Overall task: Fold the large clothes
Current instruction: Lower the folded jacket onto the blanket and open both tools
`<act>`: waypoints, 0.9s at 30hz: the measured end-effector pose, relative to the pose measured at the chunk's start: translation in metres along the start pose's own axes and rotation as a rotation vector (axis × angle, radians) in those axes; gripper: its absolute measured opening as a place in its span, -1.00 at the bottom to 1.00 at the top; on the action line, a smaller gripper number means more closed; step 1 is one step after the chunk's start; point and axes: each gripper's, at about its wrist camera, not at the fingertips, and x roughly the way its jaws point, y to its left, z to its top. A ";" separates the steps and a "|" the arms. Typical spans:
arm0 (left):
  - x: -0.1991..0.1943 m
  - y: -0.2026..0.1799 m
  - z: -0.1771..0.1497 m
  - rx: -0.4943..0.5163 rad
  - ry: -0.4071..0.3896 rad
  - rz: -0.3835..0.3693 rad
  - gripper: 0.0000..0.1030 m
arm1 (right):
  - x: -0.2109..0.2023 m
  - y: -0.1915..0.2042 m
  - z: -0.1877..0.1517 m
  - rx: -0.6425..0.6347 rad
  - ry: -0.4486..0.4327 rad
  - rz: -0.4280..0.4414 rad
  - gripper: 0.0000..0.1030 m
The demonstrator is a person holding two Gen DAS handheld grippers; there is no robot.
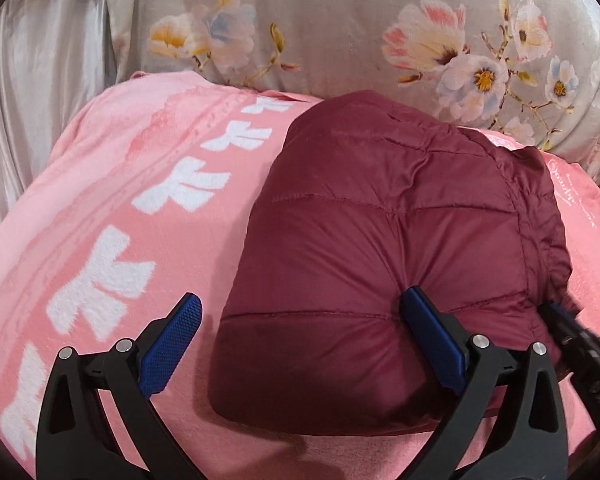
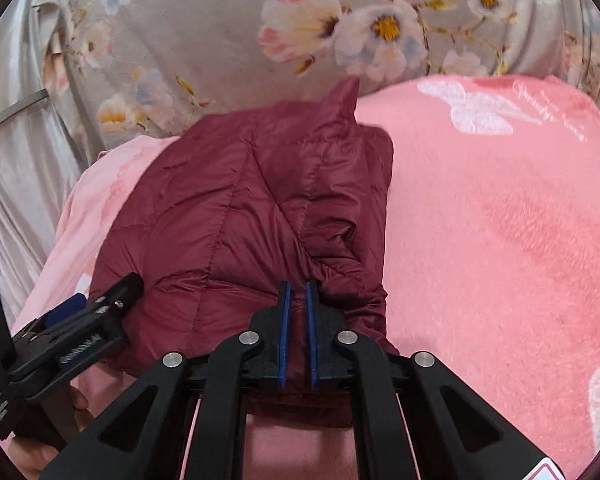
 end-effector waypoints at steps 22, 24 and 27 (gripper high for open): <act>-0.030 0.066 -0.038 -0.032 0.164 -0.061 0.89 | -0.021 -0.008 -0.030 -0.041 0.185 0.035 -0.80; -0.022 0.063 -0.034 -0.021 0.179 -0.031 0.89 | -0.013 -0.011 -0.026 -0.034 0.186 0.014 -0.94; -0.009 0.055 -0.030 -0.012 0.210 -0.042 0.89 | -0.006 -0.016 -0.015 -0.016 0.171 -0.008 -0.95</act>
